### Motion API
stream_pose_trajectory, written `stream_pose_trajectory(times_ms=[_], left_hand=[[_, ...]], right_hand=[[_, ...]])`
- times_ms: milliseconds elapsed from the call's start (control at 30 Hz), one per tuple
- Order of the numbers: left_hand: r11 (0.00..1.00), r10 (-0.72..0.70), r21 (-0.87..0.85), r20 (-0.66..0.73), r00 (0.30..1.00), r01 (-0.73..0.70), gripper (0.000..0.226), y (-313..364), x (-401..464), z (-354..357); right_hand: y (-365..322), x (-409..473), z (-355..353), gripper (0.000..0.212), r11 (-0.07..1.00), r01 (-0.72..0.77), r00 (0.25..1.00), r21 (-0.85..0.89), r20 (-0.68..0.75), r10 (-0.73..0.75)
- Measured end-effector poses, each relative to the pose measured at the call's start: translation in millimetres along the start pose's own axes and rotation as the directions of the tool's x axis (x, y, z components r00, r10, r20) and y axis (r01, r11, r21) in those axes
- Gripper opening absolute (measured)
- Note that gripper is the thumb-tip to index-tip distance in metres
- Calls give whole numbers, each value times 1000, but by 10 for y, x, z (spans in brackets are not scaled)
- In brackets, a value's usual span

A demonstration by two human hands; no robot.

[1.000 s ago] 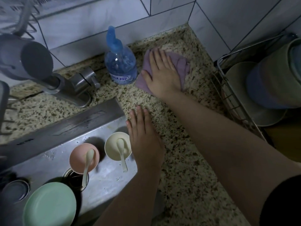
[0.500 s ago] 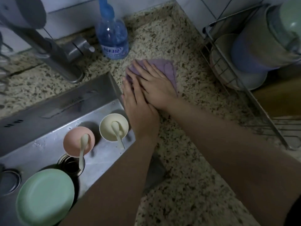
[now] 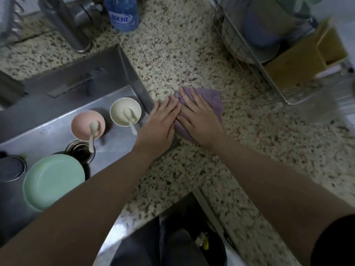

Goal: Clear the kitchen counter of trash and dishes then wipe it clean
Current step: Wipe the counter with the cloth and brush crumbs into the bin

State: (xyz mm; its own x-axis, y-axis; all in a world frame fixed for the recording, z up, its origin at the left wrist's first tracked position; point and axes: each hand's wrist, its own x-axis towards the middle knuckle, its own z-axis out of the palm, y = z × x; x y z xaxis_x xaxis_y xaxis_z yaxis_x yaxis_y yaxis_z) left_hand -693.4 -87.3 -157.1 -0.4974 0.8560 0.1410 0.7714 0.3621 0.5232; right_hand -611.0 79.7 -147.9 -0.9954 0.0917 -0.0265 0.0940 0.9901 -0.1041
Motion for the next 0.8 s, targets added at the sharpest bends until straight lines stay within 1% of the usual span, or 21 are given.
stream_pose_trajectory(times_ms=[67,133,233,300,367,467,600,733,800], left_hand=[[999,31,-16,12,999,-31,53,154,-167,30],[1000,12,-29,11,1000,-11,54,299,-348,46],[993,-104,-55,-9,995,103,59,456,-682,26],[975,-212,-72,-32,977,210,61,478,-892,-12],[957,-287,-58,-62,956,283,60,488,-1146,-64],[953,-302,-13,-84,950,302,55,483,-1512,-140],[938,-339,33,-130,932,346,54,470,-1927,-181],[916,-395,8,-159,905,402,56,482,-2157,-208],[915,-398,0,-146,906,402,61,477,-2237,-250]], right_hand=[[2,-307,25,55,998,-53,999,31,7,53],[-19,-587,30,55,990,-120,993,68,11,119],[-131,-912,31,58,973,-202,979,114,13,202],[-229,-987,37,59,959,-251,968,130,8,252],[-306,-1002,42,57,951,-276,960,140,-5,279],[-365,-985,50,55,945,-291,956,153,-4,295],[-649,-1021,89,58,968,-202,979,148,-8,206],[-984,-1081,130,54,970,-186,982,156,7,187],[-1160,-1118,154,53,970,-173,984,169,-6,177]])
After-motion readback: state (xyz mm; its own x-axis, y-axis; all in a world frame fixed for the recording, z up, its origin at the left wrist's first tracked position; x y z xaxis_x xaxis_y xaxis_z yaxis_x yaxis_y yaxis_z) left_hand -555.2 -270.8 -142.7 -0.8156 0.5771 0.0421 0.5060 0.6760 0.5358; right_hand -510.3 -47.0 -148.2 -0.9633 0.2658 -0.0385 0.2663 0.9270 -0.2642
